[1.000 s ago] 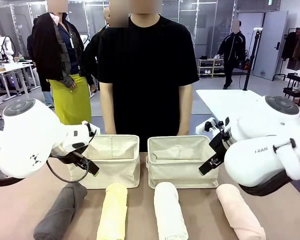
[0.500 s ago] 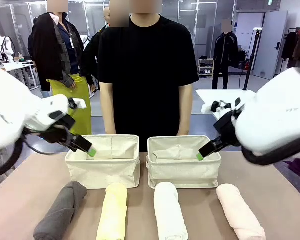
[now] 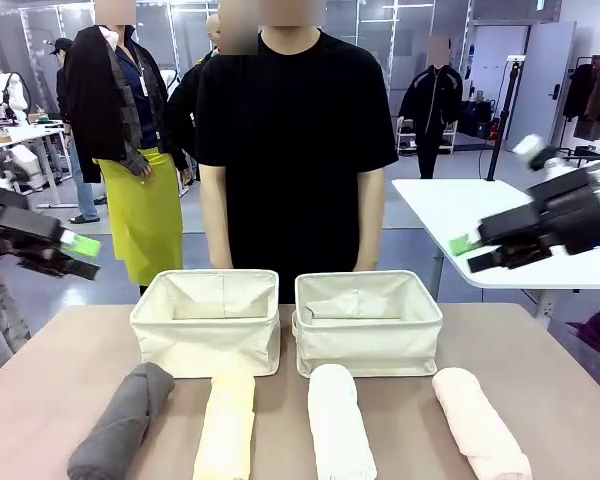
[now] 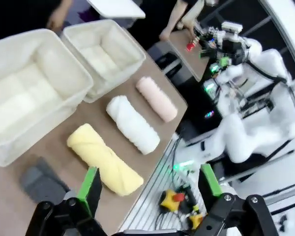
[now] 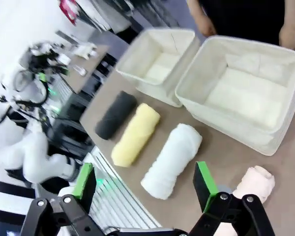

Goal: Divide the towels into two baskets.
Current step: Pick up one hotel-folded towel and place it in the Fabric basket indicated by the person.

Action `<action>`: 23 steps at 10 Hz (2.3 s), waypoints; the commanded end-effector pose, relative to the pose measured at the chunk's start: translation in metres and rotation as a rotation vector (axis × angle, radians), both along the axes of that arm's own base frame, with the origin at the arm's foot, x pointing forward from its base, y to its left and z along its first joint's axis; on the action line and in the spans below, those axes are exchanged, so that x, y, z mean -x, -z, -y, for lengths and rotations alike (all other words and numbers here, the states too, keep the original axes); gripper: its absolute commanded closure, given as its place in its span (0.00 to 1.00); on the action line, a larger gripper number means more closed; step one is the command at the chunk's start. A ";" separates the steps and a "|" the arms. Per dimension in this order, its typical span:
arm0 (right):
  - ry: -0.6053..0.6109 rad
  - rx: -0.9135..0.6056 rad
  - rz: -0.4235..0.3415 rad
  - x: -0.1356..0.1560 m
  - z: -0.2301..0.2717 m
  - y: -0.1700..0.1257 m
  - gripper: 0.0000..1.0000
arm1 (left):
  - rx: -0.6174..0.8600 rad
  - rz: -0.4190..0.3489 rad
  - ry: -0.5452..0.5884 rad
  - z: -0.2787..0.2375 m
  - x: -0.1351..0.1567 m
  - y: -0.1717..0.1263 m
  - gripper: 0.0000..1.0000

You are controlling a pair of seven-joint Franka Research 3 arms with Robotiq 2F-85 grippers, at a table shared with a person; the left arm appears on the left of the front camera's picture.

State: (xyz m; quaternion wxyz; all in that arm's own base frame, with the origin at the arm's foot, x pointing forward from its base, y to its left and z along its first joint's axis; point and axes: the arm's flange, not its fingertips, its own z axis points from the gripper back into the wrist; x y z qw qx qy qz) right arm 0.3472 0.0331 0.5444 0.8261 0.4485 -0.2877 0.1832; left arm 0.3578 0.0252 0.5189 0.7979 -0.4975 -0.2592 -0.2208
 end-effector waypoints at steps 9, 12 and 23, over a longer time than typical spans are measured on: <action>0.538 -0.222 -0.301 0.154 0.260 0.079 0.00 | 0.231 -0.032 -0.468 -0.196 0.065 0.032 0.00; 0.587 -0.245 -0.245 0.170 0.274 0.080 0.00 | 0.203 -0.031 -0.488 -0.197 0.072 0.028 0.00; 0.604 -0.251 -0.301 0.162 0.291 0.073 0.00 | 0.202 -0.060 -0.499 -0.207 0.073 0.026 0.00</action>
